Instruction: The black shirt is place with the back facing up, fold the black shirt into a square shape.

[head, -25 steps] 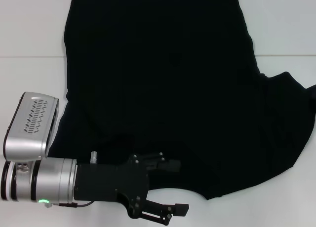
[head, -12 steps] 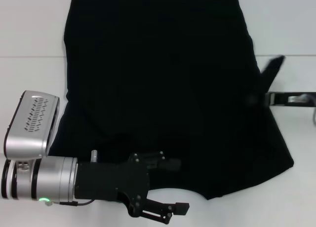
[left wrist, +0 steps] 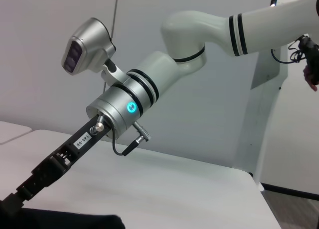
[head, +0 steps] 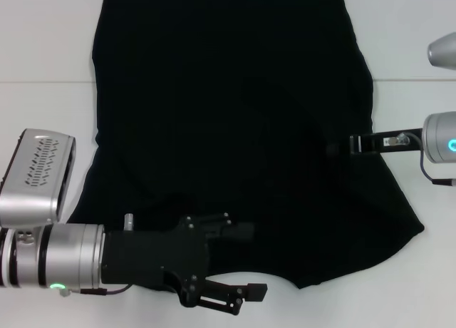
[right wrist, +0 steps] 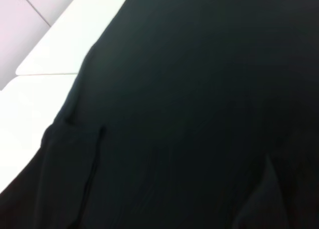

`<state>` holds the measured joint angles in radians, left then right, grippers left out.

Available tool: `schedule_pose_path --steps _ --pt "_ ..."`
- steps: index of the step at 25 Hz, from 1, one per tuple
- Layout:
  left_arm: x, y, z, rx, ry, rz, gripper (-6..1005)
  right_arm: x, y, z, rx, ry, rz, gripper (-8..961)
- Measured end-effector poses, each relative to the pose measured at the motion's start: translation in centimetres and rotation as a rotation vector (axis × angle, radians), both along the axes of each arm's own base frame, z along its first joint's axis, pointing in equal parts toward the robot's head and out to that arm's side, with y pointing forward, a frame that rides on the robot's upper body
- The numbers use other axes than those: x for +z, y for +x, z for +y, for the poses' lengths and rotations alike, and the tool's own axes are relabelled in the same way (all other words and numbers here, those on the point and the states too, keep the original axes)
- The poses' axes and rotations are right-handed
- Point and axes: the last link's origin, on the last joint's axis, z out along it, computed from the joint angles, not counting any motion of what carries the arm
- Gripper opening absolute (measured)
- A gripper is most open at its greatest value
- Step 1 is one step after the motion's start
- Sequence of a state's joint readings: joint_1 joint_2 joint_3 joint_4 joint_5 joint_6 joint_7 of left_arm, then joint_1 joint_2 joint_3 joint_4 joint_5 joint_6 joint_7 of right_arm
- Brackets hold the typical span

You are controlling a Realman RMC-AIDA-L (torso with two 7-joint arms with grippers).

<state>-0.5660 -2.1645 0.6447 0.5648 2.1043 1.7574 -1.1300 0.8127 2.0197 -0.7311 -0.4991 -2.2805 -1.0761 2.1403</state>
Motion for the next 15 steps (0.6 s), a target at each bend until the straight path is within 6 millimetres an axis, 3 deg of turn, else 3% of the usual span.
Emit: schedule_pose_path --steps 11,14,15 --pt "0.2 -0.2 0.1 0.036 -0.002 -0.001 923 0.5 -1.1 0.3 0.022 -0.001 0.029 111" --pt "0.5 -0.5 0.2 0.073 0.002 -0.012 919 0.8 -1.8 0.2 0.052 0.005 0.084 304" --pt "0.7 -0.6 0.3 0.09 0.002 -0.017 917 0.9 -1.9 0.1 0.068 0.005 0.101 327"
